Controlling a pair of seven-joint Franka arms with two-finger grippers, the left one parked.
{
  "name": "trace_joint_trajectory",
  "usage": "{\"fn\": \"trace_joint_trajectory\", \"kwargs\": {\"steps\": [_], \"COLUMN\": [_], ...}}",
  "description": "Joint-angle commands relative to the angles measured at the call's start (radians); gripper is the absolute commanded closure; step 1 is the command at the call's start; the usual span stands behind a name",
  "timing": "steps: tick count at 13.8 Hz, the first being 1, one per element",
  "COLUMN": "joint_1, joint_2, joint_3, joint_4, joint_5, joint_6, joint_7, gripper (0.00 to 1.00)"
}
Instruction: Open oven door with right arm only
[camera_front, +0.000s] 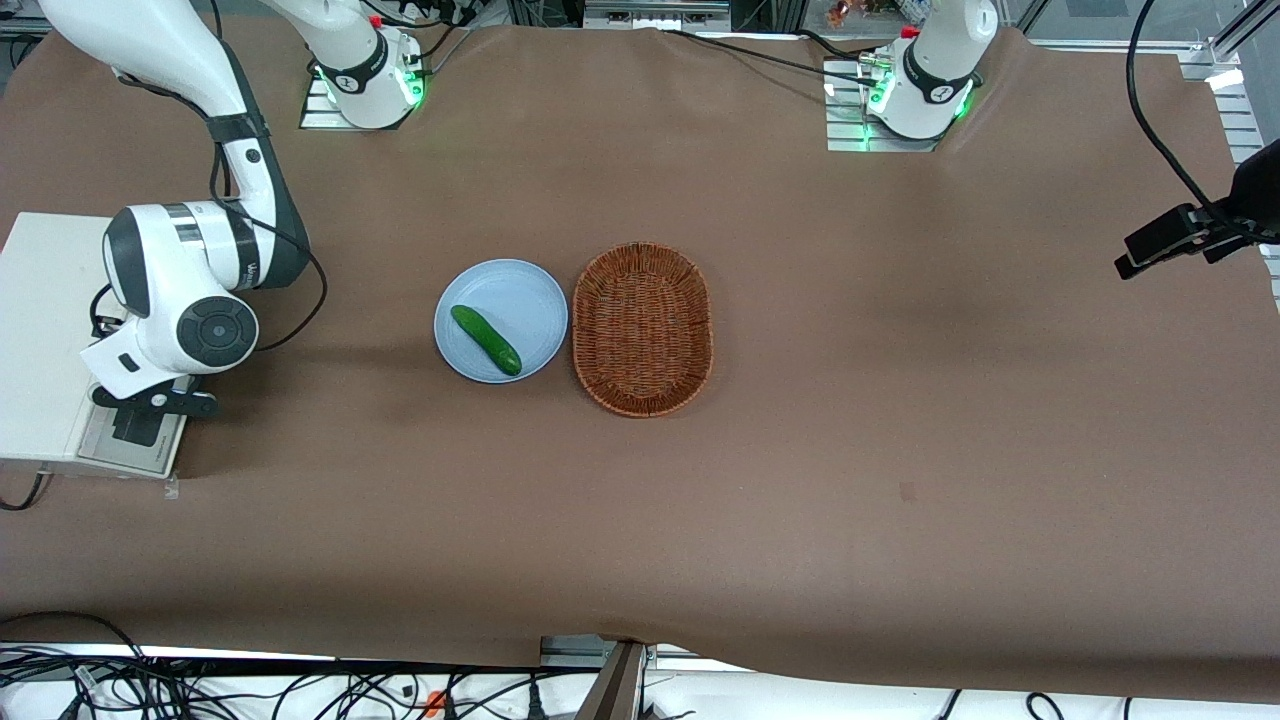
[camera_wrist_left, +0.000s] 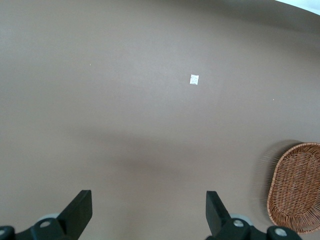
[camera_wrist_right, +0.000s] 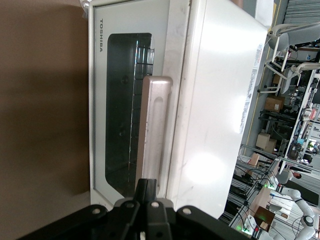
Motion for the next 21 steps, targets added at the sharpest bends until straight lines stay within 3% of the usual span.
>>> {"fn": "trace_joint_trajectory", "kwargs": {"steps": [1, 21], "joint_1": [-0.018, -0.062], "joint_2": [0.001, 0.043], "joint_3": [-0.008, -0.006], "joint_4": [-0.011, -0.012], "joint_5": [-0.022, -0.032], "joint_6": [0.039, 0.113], "joint_7": [0.013, 0.016], "gripper": [1.0, 1.0]}}
